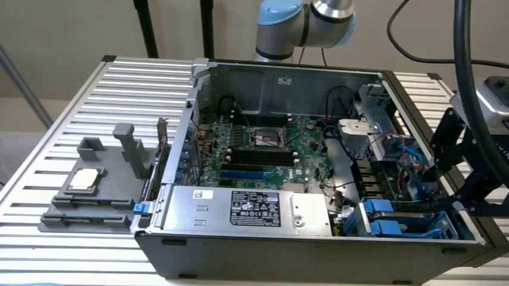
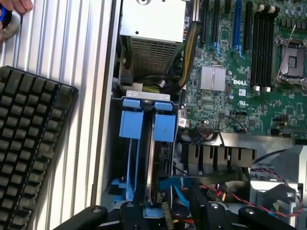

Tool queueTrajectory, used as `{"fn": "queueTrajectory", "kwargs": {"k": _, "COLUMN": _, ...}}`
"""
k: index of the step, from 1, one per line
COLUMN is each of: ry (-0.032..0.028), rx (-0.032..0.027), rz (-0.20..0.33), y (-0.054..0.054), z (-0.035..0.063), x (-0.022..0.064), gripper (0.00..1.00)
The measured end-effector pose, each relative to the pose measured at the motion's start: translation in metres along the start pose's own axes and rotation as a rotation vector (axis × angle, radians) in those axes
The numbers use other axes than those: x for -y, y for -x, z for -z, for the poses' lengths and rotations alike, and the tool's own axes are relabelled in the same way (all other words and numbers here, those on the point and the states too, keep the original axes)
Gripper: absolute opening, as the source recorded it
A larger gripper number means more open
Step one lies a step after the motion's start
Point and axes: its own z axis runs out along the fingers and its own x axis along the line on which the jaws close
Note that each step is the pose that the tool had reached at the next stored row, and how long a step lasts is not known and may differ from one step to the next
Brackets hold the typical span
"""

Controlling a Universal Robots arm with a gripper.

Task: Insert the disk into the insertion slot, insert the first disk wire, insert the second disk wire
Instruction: 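Insert the first disk wire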

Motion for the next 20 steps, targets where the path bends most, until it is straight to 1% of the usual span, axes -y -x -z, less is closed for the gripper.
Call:
{"fn": "queueTrajectory", "kwargs": {"k": 3, "ry": -0.0001, "rx": 0.0019, "rz": 0.001, "y": -0.002, "z": -0.0029, "x": 0.0010, "gripper": 0.49}}
{"fn": "queueTrajectory", "kwargs": {"k": 6, "ry": 0.0004, "rx": 0.0017, "rz": 0.007, "y": -0.005, "z": -0.0079, "x": 0.0011, "gripper": 0.49}}
{"fn": "queueTrajectory", "kwargs": {"k": 11, "ry": 0.0018, "rx": 0.0029, "rz": 0.024, "y": -0.006, "z": -0.0163, "x": 0.0014, "gripper": 0.49}}
{"fn": "queueTrajectory", "kwargs": {"k": 19, "ry": 0.0026, "rx": 0.0017, "rz": 0.055, "y": -0.004, "z": -0.0188, "x": 0.0017, "gripper": 0.49}}
{"fn": "queueTrajectory", "kwargs": {"k": 20, "ry": 0.0028, "rx": 0.0015, "rz": 0.059, "y": -0.003, "z": -0.0189, "x": 0.0017, "gripper": 0.46}}
